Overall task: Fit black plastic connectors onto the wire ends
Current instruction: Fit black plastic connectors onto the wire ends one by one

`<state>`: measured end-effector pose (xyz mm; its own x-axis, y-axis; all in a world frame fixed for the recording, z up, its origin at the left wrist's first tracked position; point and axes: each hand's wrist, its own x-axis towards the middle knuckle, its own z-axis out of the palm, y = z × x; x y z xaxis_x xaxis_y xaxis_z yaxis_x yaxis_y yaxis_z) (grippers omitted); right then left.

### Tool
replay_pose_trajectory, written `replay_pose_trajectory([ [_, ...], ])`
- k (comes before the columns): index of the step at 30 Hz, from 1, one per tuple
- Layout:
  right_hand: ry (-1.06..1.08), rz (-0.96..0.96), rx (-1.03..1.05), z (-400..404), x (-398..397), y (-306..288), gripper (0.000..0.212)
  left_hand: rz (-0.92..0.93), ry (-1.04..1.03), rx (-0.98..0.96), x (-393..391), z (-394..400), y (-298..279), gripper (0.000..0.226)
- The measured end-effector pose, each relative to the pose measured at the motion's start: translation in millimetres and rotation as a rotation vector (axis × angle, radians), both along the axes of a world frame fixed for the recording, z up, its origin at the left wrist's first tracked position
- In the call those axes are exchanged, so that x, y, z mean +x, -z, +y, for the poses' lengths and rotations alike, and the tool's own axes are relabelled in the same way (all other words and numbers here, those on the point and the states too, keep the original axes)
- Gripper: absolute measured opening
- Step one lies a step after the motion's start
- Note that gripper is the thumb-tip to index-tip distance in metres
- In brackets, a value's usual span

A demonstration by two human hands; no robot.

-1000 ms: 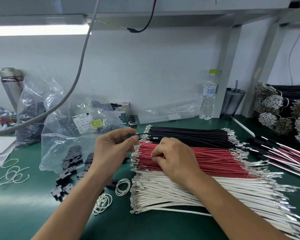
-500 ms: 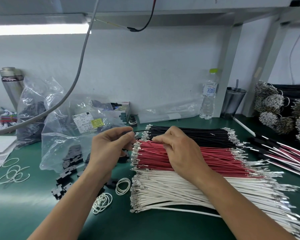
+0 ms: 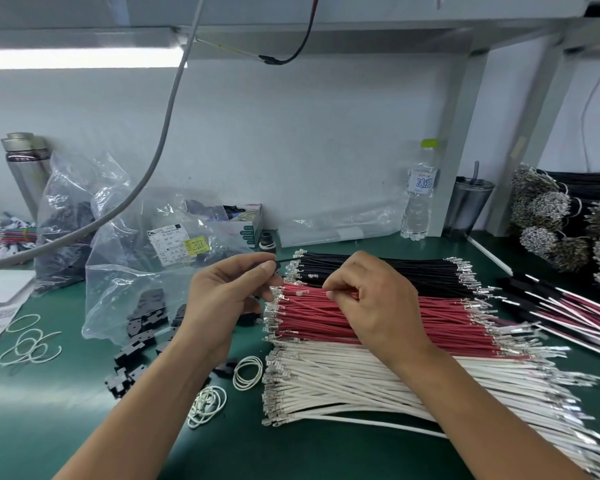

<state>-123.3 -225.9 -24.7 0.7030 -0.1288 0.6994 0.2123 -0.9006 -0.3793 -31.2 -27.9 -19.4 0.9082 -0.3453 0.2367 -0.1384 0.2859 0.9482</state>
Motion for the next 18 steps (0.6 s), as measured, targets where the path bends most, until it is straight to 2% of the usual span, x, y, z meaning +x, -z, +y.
replay_pose_trajectory([
  [5, -0.157, -0.036, 0.102, -6.5, -7.7, -7.2, 0.015, 0.042, 0.052, -0.013, -1.1, 0.0, 1.0, 0.034],
  [10, -0.191, -0.049, 0.091, -8.4, -11.2, -9.1, 0.015, 0.090, 0.212, -0.015, -6.0, -2.8, 3.9, 0.033],
  [18, -0.180, -0.085, 0.081, -6.5, -13.3, -8.9, 0.013, 0.151, 0.314, -0.054, -5.2, -3.6, 5.6, 0.027],
])
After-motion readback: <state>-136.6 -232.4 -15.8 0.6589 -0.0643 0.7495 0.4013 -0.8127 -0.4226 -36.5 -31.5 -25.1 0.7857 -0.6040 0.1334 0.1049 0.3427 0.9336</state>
